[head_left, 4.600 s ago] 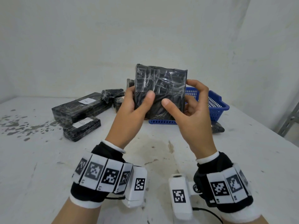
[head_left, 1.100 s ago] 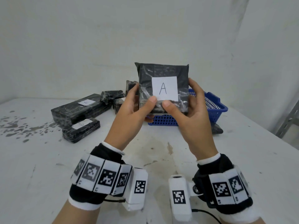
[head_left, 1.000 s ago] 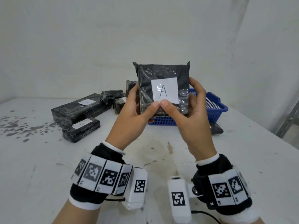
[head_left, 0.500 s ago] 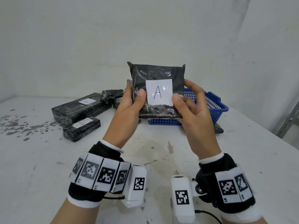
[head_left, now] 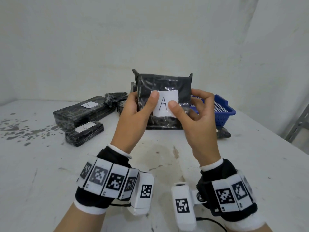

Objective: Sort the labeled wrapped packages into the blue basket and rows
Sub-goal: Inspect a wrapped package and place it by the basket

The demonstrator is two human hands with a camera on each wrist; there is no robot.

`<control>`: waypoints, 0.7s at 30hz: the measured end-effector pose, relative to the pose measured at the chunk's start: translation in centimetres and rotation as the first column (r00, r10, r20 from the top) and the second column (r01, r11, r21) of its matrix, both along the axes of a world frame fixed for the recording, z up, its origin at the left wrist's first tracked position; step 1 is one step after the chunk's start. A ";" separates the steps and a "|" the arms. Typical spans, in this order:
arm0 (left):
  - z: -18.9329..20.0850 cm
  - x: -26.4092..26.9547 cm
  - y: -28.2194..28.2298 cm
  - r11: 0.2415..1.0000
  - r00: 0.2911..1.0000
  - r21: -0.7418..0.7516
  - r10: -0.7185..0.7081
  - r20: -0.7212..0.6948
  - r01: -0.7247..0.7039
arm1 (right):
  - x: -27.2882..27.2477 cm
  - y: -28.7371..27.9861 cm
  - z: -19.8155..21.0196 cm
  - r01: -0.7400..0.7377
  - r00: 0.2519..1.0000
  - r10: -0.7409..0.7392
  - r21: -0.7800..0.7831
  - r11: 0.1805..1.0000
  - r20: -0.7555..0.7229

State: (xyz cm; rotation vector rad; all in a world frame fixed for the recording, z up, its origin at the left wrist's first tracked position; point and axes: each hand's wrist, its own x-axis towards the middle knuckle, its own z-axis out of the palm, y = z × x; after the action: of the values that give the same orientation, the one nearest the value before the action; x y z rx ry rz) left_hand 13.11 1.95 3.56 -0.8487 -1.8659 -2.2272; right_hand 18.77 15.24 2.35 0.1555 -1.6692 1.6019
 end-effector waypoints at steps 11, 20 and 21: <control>0.2 0.5 0.3 0.998 0.998 0.048 0.045 0.051 -0.048 | 0.3 -0.3 0.5 -0.038 0.999 0.039 0.019 0.999 -0.018; 0.4 0.3 0.0 0.999 0.997 -0.022 0.050 0.051 -0.049 | 0.6 0.1 0.8 -0.034 0.999 0.034 -0.026 0.999 -0.009; 0.4 0.4 0.0 0.999 0.997 -0.007 0.051 0.052 -0.051 | 0.6 0.1 0.8 -0.033 0.999 0.032 -0.028 0.999 -0.012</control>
State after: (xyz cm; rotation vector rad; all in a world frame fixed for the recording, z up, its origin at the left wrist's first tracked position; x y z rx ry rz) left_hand 13.52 1.98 3.98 -0.7423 -1.8949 -2.2356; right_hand 19.40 15.30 3.12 0.1780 -1.6417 1.6452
